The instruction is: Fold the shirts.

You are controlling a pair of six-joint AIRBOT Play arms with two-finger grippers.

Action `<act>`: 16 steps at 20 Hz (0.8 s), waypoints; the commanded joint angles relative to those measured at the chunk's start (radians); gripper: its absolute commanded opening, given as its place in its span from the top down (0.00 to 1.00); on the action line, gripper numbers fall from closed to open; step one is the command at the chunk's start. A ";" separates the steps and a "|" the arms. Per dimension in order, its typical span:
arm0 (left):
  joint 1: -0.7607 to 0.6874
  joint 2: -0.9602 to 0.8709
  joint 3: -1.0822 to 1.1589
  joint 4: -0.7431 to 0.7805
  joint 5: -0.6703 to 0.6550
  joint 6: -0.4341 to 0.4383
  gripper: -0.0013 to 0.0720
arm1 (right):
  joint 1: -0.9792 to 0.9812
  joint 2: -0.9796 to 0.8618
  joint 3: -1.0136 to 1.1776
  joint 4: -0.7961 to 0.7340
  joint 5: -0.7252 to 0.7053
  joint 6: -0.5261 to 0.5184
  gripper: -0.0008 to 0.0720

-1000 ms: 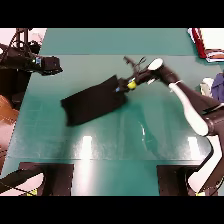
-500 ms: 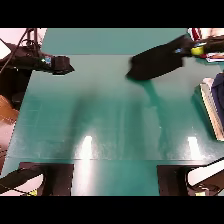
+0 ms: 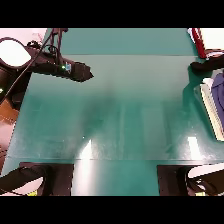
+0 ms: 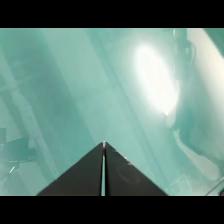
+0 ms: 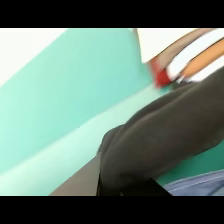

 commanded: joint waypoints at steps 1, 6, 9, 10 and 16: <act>-0.021 -0.001 0.000 0.004 0.011 -0.003 0.95 | -0.070 -0.008 0.021 0.101 -0.056 -0.043 0.97; -0.021 -0.001 0.000 0.003 0.018 -0.008 0.95 | -0.108 0.059 0.021 0.241 -0.097 -0.104 0.97; -0.021 -0.001 0.000 0.003 0.017 -0.008 0.95 | -0.138 0.122 0.021 0.284 -0.067 -0.117 0.97; -0.021 -0.001 0.000 0.003 0.017 -0.008 0.95 | -0.148 0.144 0.021 0.284 -0.041 -0.117 0.97; -0.021 -0.001 0.000 0.004 0.017 -0.007 0.95 | -0.230 0.306 -0.059 0.267 0.130 -0.116 0.97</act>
